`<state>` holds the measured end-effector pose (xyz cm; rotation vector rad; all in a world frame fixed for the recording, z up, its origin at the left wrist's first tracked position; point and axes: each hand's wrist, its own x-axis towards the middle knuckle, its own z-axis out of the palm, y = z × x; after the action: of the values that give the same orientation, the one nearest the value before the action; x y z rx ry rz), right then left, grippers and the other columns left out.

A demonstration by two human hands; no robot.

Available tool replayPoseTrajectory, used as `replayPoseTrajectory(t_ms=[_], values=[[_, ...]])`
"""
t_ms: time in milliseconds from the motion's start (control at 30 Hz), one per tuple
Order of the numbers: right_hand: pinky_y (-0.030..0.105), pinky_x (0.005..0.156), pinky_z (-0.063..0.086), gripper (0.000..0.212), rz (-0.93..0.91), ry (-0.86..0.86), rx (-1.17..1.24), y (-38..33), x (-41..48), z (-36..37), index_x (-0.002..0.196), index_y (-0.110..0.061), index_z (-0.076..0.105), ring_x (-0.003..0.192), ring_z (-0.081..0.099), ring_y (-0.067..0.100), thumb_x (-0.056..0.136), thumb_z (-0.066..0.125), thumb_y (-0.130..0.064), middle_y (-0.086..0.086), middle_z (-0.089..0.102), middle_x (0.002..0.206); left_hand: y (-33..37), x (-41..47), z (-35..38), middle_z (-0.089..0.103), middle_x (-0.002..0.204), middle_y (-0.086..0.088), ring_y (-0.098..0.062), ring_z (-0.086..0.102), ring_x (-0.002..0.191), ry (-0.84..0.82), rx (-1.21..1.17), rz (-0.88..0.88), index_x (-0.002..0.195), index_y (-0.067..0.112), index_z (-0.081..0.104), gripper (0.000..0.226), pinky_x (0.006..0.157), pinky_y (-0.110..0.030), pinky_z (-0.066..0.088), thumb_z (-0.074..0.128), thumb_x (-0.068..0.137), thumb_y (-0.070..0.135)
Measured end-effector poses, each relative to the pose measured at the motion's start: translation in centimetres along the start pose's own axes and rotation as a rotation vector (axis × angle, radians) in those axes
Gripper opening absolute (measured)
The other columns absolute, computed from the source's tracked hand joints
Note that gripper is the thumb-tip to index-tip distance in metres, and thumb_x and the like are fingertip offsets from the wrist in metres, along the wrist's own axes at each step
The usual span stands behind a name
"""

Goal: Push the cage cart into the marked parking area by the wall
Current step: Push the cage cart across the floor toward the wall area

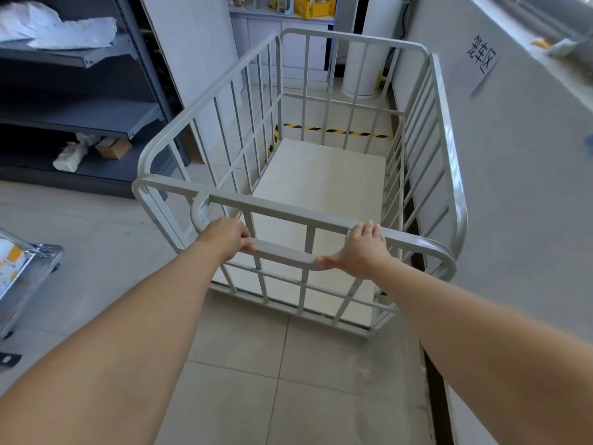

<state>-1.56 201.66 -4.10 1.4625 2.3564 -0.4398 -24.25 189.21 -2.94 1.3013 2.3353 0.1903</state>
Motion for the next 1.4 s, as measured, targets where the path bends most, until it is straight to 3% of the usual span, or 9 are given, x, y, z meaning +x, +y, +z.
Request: replayPoseTrajectory(t_ms=[333,433,533,667,867,1000,1100,1233,1400], values=[[0.046,0.122,0.003,0.142,-0.003,0.027,0.010,2.3,9.5,-4.5,0.151,0.002,-0.001,0.149,-0.007,0.036,0.056,0.053,-0.088,0.022,-0.005,0.159,3.6,9.3,-2.2,0.062,0.077,-0.005,-0.024,0.056,0.082,0.010,0.005,0.015,0.082,0.008,0.073,0.028,0.069,-0.030,0.038,0.063,0.087,0.034],[0.046,0.122,0.003,0.141,-0.015,0.034,0.013,3.0,11.9,-5.9,0.152,0.002,0.000,0.149,-0.006,0.036,0.057,0.055,-0.086,0.023,-0.004,0.159,4.8,12.0,-2.7,0.067,0.085,-0.007,-0.025,0.059,0.087,0.008,0.036,0.030,0.088,0.008,0.073,0.030,0.070,-0.031,0.042,0.063,0.087,0.036],[0.048,0.122,0.010,0.134,-0.044,0.033,-0.003,4.2,13.8,-7.6,0.151,0.000,0.008,0.148,0.002,0.037,0.059,0.059,-0.082,0.021,0.007,0.158,6.3,14.2,-2.8,0.067,0.091,-0.008,-0.029,0.060,0.095,0.010,0.070,0.042,0.093,0.008,0.073,0.033,0.076,-0.034,0.046,0.062,0.087,0.038],[0.048,0.120,0.017,0.126,-0.037,0.018,-0.022,6.3,15.9,-9.5,0.151,-0.003,0.013,0.146,0.009,0.034,0.061,0.064,-0.076,0.018,0.013,0.156,8.8,16.6,-2.4,0.059,0.084,-0.008,-0.030,0.060,0.095,-0.002,0.120,0.051,0.089,0.006,0.071,0.037,0.069,-0.031,0.040,0.062,0.086,0.042],[0.048,0.121,0.014,0.124,-0.056,0.020,0.016,10.8,18.7,-10.8,0.152,-0.009,0.011,0.148,0.000,0.031,0.062,0.065,-0.075,0.013,0.004,0.160,12.5,19.2,-1.5,0.069,0.091,-0.009,-0.028,0.062,0.092,0.017,0.161,0.067,0.085,0.010,0.072,0.041,0.068,-0.031,0.042,0.061,0.084,0.049],[0.049,0.120,0.017,0.124,-0.064,0.023,0.027,12.4,20.3,-11.5,0.151,-0.010,0.014,0.148,0.004,0.031,0.059,0.067,-0.075,0.012,0.010,0.158,13.7,20.4,-1.4,0.071,0.088,-0.003,-0.024,0.062,0.089,0.040,0.190,0.094,0.088,0.017,0.075,0.042,0.069,-0.030,0.045,0.059,0.082,0.055],[0.048,0.120,0.014,0.125,-0.065,0.018,0.031,12.4,21.0,-11.8,0.152,-0.009,0.012,0.148,0.001,0.032,0.060,0.068,-0.074,0.013,0.007,0.159,14.0,21.0,-1.7,0.072,0.093,-0.003,-0.024,0.062,0.092,0.040,0.192,0.087,0.093,0.017,0.075,0.042,0.070,-0.031,0.046,0.061,0.081,0.054],[0.046,0.118,0.022,0.120,-0.085,0.053,-0.023,11.5,22.1,-12.4,0.147,-0.004,0.022,0.142,0.017,0.032,0.062,0.065,-0.076,0.015,0.023,0.149,13.7,22.0,-2.4,0.072,0.096,-0.004,-0.025,0.061,0.093,0.039,0.157,0.065,0.094,0.017,0.076,0.037,0.075,-0.033,0.048,0.062,0.083,0.049],[0.046,0.119,0.019,0.124,-0.100,0.085,-0.031,9.8,23.4,-12.3,0.148,-0.002,0.020,0.143,0.014,0.035,0.060,0.061,-0.080,0.017,0.020,0.151,12.2,23.2,-3.3,0.072,0.093,-0.004,-0.026,0.062,0.093,0.055,0.120,0.052,0.090,0.019,0.076,0.031,0.077,-0.035,0.048,0.062,0.084,0.047]])
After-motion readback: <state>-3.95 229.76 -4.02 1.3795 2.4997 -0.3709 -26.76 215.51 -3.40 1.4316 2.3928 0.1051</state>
